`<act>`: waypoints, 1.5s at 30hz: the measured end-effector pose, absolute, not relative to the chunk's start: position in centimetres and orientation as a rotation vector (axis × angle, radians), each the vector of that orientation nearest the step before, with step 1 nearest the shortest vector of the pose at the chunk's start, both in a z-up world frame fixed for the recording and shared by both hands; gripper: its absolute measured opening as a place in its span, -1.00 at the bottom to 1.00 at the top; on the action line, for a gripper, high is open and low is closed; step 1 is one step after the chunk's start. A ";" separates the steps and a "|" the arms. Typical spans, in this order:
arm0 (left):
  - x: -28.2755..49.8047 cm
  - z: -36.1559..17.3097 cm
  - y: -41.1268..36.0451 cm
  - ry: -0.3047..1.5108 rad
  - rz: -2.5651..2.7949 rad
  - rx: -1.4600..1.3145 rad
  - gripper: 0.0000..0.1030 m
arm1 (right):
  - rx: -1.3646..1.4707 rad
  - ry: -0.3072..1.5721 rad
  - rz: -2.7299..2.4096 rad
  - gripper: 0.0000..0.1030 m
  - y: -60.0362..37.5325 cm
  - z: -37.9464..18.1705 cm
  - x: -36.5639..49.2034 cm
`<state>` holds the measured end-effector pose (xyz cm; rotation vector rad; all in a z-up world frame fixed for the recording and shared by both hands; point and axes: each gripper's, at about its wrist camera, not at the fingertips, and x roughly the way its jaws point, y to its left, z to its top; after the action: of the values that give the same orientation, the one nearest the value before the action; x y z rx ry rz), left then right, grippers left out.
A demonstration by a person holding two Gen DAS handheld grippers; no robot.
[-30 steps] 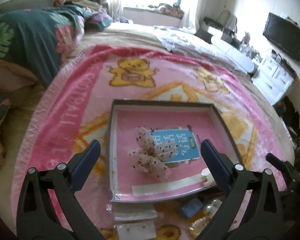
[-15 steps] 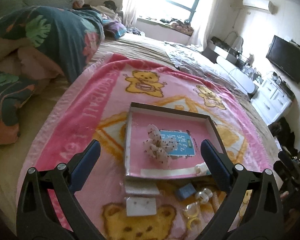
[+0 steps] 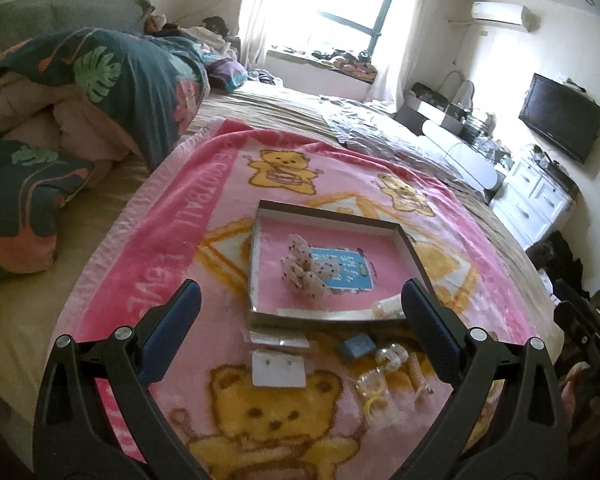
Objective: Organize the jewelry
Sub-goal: 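Withdraw both tools from the box back toward the remaining jewelry, then grasp the bag of yellow bangles with the left tool while the right tool grasps the pink pom-pom clip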
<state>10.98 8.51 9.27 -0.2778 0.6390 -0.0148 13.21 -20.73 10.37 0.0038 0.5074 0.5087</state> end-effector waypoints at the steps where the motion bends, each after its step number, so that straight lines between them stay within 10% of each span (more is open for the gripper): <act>1: 10.7 9.3 8.2 0.642 -0.023 -0.270 0.82 | 0.004 0.511 0.514 0.92 -20.9 10.3 12.9; 45: 10.1 -2.9 -4.6 0.971 -0.243 -0.033 0.82 | -0.006 0.731 0.404 0.92 -27.8 1.5 10.3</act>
<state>10.11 -4.63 -2.90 -0.0329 0.9705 -0.2431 10.33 -27.77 1.48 -0.0064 0.7306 0.4042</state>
